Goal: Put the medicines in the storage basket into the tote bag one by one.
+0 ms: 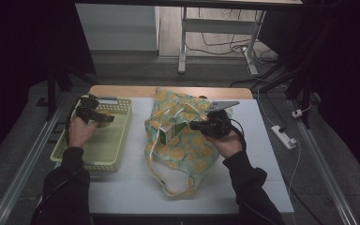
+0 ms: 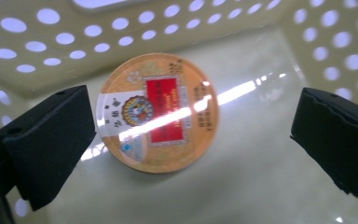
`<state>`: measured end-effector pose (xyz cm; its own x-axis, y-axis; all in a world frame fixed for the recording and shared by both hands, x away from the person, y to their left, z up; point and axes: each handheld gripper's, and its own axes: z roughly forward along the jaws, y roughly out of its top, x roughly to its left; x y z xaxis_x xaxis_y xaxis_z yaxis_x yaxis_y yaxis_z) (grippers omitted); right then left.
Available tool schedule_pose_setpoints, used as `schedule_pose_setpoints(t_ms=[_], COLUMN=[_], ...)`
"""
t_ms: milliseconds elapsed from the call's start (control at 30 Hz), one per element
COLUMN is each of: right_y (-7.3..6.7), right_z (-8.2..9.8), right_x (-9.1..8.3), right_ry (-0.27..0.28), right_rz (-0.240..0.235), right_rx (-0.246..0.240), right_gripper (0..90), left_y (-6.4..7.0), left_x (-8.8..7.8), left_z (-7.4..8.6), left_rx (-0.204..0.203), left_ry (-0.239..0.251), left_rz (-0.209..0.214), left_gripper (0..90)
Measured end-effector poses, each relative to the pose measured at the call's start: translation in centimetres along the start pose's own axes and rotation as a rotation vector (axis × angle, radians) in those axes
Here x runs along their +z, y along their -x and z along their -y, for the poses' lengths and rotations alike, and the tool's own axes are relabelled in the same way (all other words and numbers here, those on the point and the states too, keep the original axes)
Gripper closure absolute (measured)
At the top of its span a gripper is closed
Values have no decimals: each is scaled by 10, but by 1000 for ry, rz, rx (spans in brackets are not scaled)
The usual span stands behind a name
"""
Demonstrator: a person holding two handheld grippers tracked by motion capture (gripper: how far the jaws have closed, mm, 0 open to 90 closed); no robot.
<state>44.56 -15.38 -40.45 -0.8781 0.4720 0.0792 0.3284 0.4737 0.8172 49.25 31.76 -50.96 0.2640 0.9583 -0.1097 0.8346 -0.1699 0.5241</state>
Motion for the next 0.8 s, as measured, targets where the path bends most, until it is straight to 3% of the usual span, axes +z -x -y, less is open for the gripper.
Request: schedule_pose_setpoints(t_ms=[400, 533, 633, 800], right_y=[-2, -2, -2, -2], right_z=[0, 0, 0, 0], right_x=[1, 0, 0, 0], right_ry=[-2, -3, -4, -2], right_rz=[-3, -3, -2, -3], right_rx=[-5, -6, -8, -8], right_gripper=[900, 900, 900, 900], left_y=[-6, -5, -5, -1], left_x=[20, 21, 20, 19], left_z=[-1, -1, -1, -3], left_rx=[-46, -44, -63, -59], left_ry=[-104, -134, -140, -162], left_rz=[-46, -78, -77, -93], left_gripper=[20, 81, 197, 207])
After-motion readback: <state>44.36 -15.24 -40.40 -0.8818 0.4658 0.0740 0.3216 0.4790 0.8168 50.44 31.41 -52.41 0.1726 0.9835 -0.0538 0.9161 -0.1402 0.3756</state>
